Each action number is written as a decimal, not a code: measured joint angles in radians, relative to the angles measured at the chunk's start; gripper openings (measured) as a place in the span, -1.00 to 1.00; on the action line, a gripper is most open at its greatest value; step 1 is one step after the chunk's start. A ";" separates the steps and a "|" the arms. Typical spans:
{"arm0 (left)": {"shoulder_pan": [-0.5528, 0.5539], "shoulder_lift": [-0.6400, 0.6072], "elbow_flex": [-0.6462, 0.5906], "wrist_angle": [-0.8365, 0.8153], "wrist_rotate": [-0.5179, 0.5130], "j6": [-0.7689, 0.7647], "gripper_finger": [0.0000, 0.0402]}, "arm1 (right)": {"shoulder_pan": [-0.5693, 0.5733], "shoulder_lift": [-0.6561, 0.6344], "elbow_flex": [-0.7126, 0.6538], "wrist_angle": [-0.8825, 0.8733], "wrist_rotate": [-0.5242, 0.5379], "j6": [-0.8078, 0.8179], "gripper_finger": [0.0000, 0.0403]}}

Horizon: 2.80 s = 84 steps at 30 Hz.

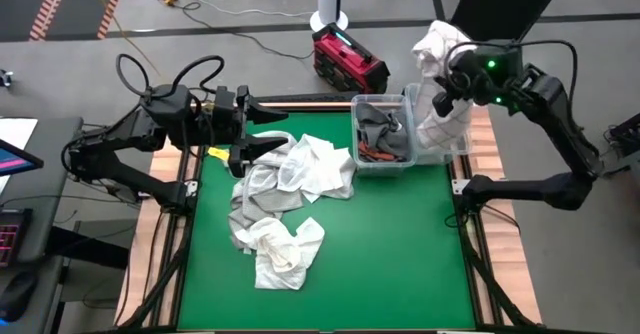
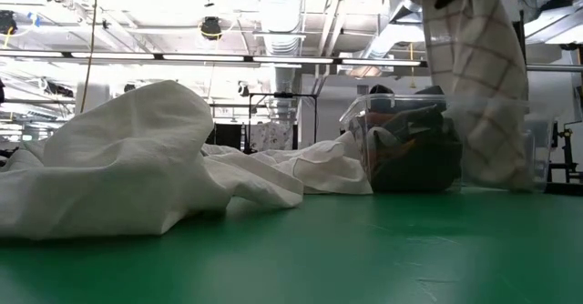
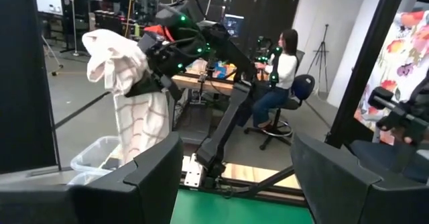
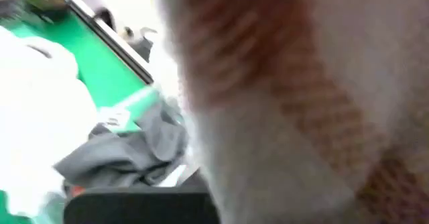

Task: Sort towels by color in basket
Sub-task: Put the white checkered towel into the right transparent bin

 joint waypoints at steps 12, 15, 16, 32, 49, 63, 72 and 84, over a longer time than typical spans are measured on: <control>0.000 0.000 0.000 -0.003 0.001 -0.003 0.32 | -0.072 0.078 -0.002 -0.164 0.017 0.051 -0.85; 0.000 0.000 0.000 -0.006 0.001 -0.003 0.32 | -0.102 0.094 -0.002 -0.197 0.022 0.085 -0.85; 0.000 0.000 0.000 -0.006 0.001 -0.003 0.32 | -0.112 0.096 -0.008 -0.190 0.024 0.089 -0.85; 0.000 0.001 0.000 -0.075 0.001 -0.044 0.32 | -0.126 0.045 -0.378 0.019 -0.003 0.279 -0.85; -0.001 -0.008 0.000 -0.126 0.001 -0.067 0.32 | -0.095 0.036 -0.695 0.291 0.164 0.433 -0.85; -0.001 -0.007 0.000 -0.132 0.001 -0.061 0.32 | -0.004 0.037 -0.861 0.431 -0.189 0.507 -0.85; -0.001 -0.007 0.000 -0.132 0.001 -0.056 0.32 | 0.058 0.092 -0.862 0.469 -0.238 0.549 -0.85; -0.001 -0.014 0.000 -0.132 0.001 -0.066 0.32 | 0.035 0.107 -0.862 0.414 -0.165 0.260 -0.56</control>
